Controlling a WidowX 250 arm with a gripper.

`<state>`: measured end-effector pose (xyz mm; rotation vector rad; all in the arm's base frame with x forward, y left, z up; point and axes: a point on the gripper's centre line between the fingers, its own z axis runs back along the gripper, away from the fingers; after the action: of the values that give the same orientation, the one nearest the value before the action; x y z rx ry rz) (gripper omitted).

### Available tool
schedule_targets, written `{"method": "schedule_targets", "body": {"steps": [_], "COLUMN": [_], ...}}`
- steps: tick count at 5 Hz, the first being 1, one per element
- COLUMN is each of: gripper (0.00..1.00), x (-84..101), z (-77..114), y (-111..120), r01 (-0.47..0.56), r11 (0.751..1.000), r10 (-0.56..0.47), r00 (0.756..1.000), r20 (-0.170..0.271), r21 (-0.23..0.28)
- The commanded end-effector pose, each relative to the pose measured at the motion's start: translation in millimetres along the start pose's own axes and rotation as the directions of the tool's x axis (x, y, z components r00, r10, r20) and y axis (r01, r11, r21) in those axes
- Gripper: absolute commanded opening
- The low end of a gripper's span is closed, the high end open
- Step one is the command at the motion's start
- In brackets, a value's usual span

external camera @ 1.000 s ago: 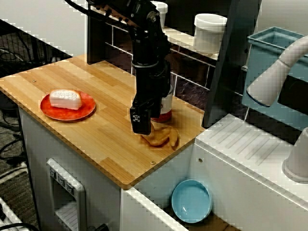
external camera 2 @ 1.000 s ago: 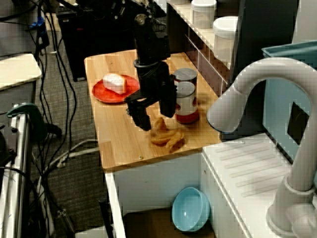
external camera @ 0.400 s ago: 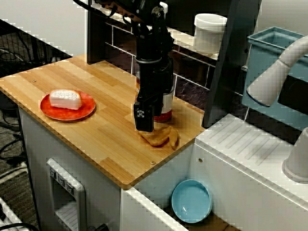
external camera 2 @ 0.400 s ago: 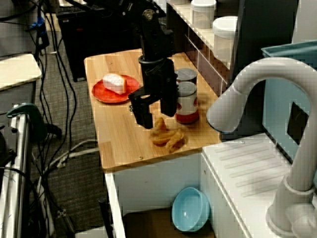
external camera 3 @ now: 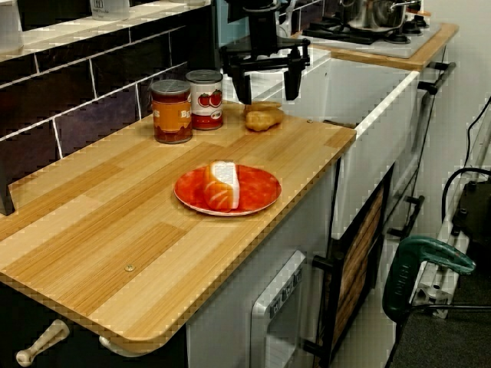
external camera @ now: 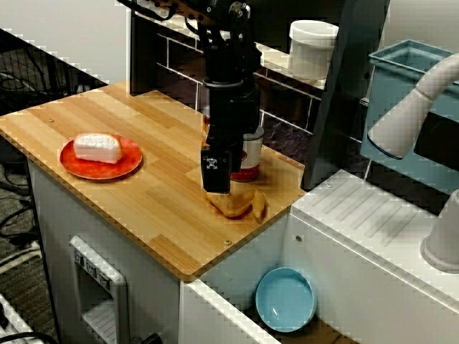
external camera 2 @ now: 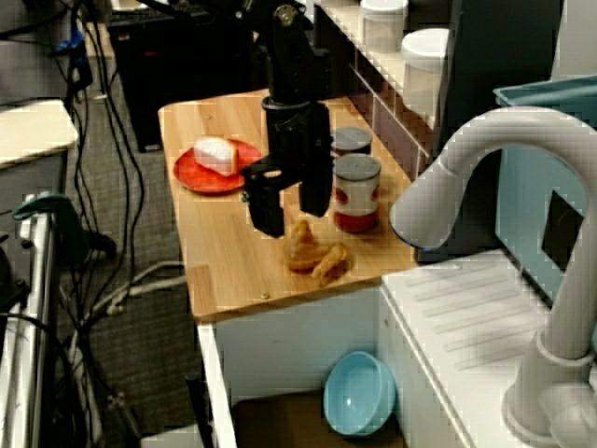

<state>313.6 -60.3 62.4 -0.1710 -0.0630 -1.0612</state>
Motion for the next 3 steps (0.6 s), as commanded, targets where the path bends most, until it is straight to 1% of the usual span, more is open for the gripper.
{"method": "schedule_targets", "body": {"steps": [1,3], "gripper": [1.00,1.00], "x": [-2.2,-1.4], "z": [30.4,20.2], "y": [-5,-7], "r01": [0.018,0.028], "r11": [0.997,0.996], "r10": [-0.021,-0.030], "r00": [0.999,0.999], "r20": [0.044,0.024], "r21": [0.070,0.083]}}
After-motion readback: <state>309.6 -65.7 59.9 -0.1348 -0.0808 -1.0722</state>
